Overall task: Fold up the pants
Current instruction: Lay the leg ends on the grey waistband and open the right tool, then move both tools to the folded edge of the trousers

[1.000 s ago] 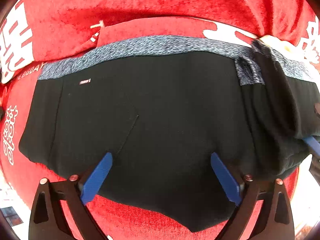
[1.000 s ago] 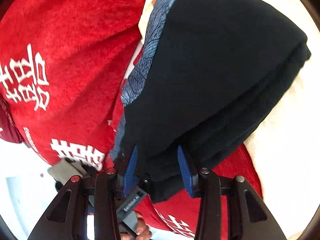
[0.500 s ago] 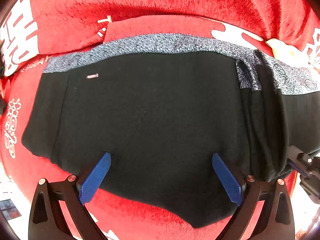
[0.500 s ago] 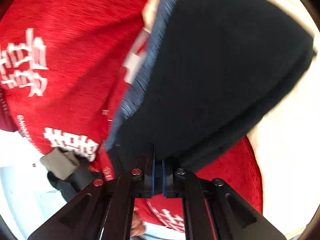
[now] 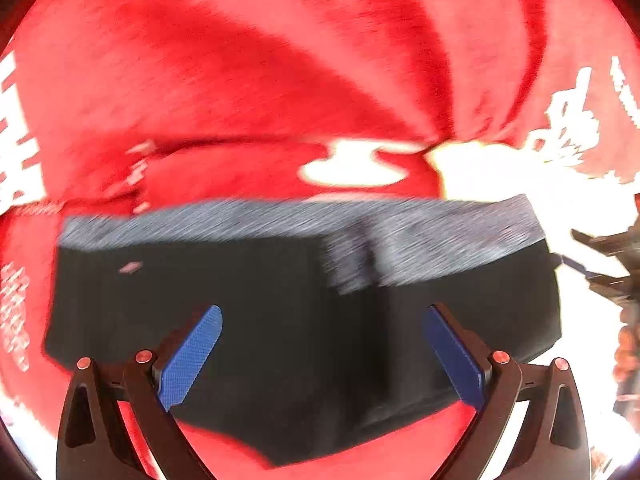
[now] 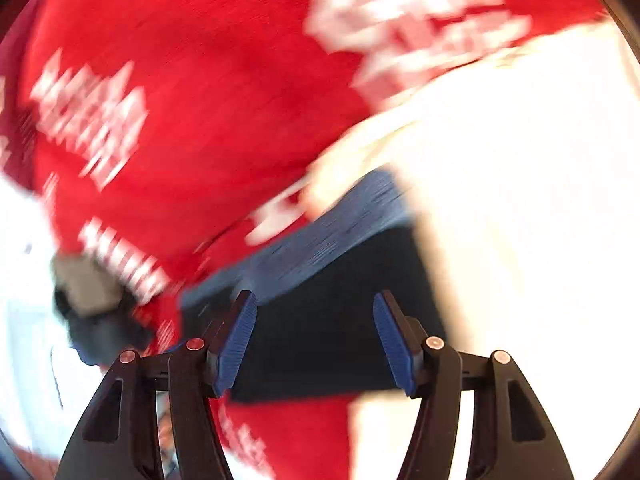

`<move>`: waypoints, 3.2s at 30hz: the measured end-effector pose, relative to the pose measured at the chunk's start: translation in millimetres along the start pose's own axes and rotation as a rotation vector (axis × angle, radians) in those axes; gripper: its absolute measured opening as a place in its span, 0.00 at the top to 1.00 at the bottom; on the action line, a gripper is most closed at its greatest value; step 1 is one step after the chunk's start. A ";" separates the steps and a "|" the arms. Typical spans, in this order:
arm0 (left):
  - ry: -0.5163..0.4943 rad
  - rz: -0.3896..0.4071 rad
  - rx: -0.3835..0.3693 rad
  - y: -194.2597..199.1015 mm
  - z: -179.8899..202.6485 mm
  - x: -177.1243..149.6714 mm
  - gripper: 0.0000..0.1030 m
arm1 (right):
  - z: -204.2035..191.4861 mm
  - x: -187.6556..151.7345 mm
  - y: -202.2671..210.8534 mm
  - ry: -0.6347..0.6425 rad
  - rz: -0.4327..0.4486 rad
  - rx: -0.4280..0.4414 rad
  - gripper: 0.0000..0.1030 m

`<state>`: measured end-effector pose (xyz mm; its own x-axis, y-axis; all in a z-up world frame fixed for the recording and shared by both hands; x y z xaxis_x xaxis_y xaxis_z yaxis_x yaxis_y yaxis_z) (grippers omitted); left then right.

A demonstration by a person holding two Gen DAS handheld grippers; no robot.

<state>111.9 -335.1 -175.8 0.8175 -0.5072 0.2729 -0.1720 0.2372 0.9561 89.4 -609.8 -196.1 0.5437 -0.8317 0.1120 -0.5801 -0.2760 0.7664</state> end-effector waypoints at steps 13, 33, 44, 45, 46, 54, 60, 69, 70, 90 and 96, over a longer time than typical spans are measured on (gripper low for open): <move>-0.039 -0.145 0.062 -75.2 19.5 -11.6 0.00 | -12.1 2.2 -31.6 0.020 -0.181 0.043 0.73; -0.011 -0.078 0.203 -22.7 -61.9 -28.7 0.00 | -69.0 -55.5 -33.9 0.321 -0.075 -0.212 0.63; 0.116 -0.133 0.256 0.3 -132.6 -84.9 0.00 | -119.8 -153.6 -132.4 0.435 -0.250 -0.195 0.64; 0.122 -0.140 0.259 2.2 -133.8 -90.1 0.00 | -124.1 -161.8 -133.3 0.446 -0.273 -0.184 0.64; 0.129 -0.146 0.259 3.4 -136.3 -93.4 0.00 | -123.9 -165.8 -136.9 0.460 -0.285 -0.185 0.64; 0.169 -0.162 0.255 3.5 -149.6 -104.2 0.00 | -133.6 -178.8 -122.8 0.501 -0.319 -0.220 0.63; 0.189 -0.163 0.236 6.4 -163.8 -109.0 0.00 | -134.5 -198.5 -115.9 0.493 -0.369 -0.260 0.63; 0.236 -0.153 0.200 9.4 -188.7 -115.5 0.00 | -139.7 -235.8 -104.9 0.483 -0.428 -0.296 0.61; 0.245 -0.152 0.196 9.3 -192.7 -117.0 0.00 | -140.8 -239.6 -104.5 0.487 -0.434 -0.301 0.55; 0.427 -0.172 0.173 -1.6 -269.7 -136.1 0.00 | -163.1 -274.5 -132.7 0.595 -0.524 -0.383 0.29; 0.454 -0.161 0.148 -10.1 -282.0 -125.4 0.00 | -173.5 -261.6 -138.8 0.637 -0.482 -0.403 0.29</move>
<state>166.1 -40.1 -249.7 0.9911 -0.1080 0.0779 -0.0730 0.0484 0.9962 132.9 -270.3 -222.0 0.9767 -0.2104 -0.0415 -0.0097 -0.2367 0.9715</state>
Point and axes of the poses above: each gripper's, at about its wrist camera, not at the fingertips, and y roughly against the way its jaws point, z to its right, x to its top, the point moved 10 cm from there along -y, roughly the way its jaws point, and after that the axes turned 2 degrees about z, right-handed, at the moved point
